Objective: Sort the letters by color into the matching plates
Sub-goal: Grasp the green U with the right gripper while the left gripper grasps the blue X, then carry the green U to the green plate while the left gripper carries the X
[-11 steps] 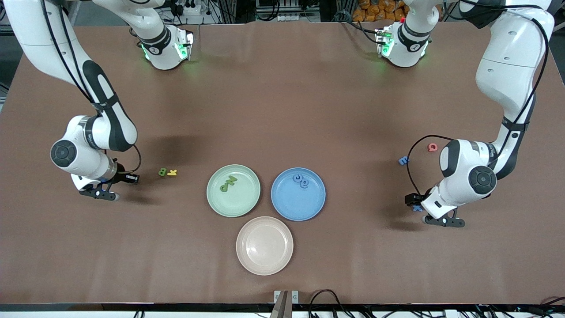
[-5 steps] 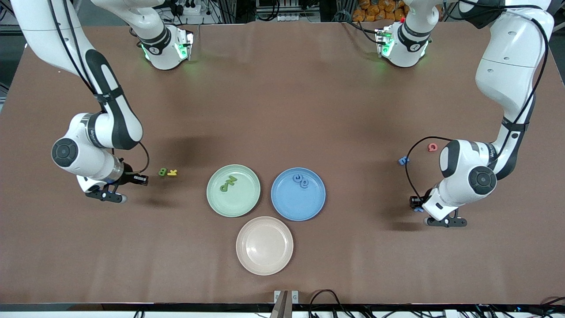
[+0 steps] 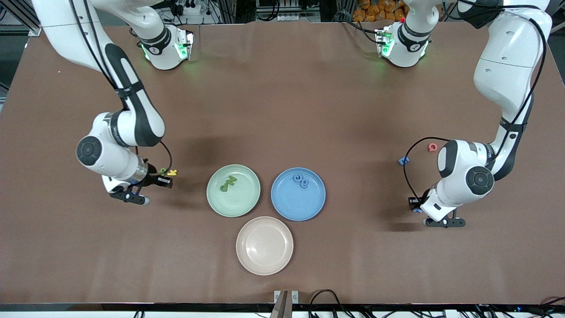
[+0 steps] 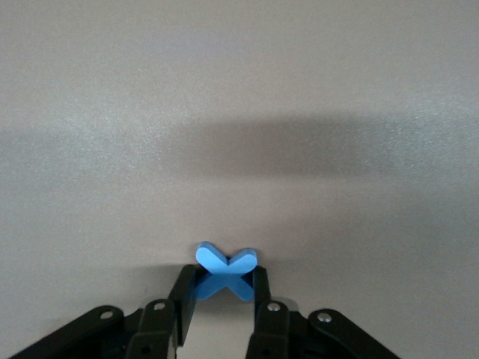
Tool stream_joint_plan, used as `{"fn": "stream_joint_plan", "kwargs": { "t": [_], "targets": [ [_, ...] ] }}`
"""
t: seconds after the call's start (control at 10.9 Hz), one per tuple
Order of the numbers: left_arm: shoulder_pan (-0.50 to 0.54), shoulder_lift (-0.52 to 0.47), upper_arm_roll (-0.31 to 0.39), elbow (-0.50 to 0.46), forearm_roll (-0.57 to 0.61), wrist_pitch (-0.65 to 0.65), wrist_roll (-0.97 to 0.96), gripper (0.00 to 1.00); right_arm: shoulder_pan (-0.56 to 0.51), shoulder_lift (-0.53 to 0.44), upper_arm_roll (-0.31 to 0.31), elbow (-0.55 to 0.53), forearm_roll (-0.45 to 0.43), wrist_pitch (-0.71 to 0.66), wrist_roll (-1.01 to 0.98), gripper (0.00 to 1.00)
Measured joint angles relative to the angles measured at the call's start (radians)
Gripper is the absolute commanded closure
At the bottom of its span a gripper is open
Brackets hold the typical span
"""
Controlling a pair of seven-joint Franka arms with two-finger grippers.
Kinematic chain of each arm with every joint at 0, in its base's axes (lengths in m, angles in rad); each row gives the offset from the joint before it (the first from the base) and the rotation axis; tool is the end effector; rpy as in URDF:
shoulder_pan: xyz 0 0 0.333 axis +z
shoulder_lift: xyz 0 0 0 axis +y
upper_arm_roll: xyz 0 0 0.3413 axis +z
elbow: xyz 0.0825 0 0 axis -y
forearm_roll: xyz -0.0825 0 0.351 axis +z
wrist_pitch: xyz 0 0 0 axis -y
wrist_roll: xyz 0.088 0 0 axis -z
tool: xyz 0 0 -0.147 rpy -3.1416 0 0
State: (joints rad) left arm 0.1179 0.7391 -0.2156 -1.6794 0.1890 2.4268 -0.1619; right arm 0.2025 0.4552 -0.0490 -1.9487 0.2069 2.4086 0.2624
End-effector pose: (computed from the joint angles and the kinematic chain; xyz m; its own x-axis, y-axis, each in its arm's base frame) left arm 0.6751 -0.0448 0.1838 0.9994 -0.0200 0.0281 -0.0206 -0.9996 0.0217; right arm 0.6021 0.1013 0.2531 0.9670 -0.2527 -0.0325 -0.2547 -0.9604 -0.1125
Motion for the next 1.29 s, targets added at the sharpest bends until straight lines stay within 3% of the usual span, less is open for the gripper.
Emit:
{"fn": "stream_joint_plan", "kwargs": {
  "t": [0.73,0.83,0.92,1.29],
  "targets": [
    [-0.073,-0.004,-0.010,0.042,0.000,-0.056,-0.149,1.00,0.183,0.096,0.032,0.156,0.006,-0.001,0.242,0.76],
    [-0.094,-0.004,-0.011,0.044,0.000,-0.057,-0.196,1.00,0.198,0.113,0.033,0.179,0.006,0.000,0.261,0.42],
    [-0.116,-0.005,-0.013,0.047,0.000,-0.058,-0.245,1.00,0.209,0.128,0.033,0.199,0.006,0.000,0.276,0.00],
    [-0.210,-0.017,-0.017,0.053,0.000,-0.091,-0.442,1.00,0.219,0.152,0.032,0.231,0.006,0.000,0.284,0.00]
  ]
}}
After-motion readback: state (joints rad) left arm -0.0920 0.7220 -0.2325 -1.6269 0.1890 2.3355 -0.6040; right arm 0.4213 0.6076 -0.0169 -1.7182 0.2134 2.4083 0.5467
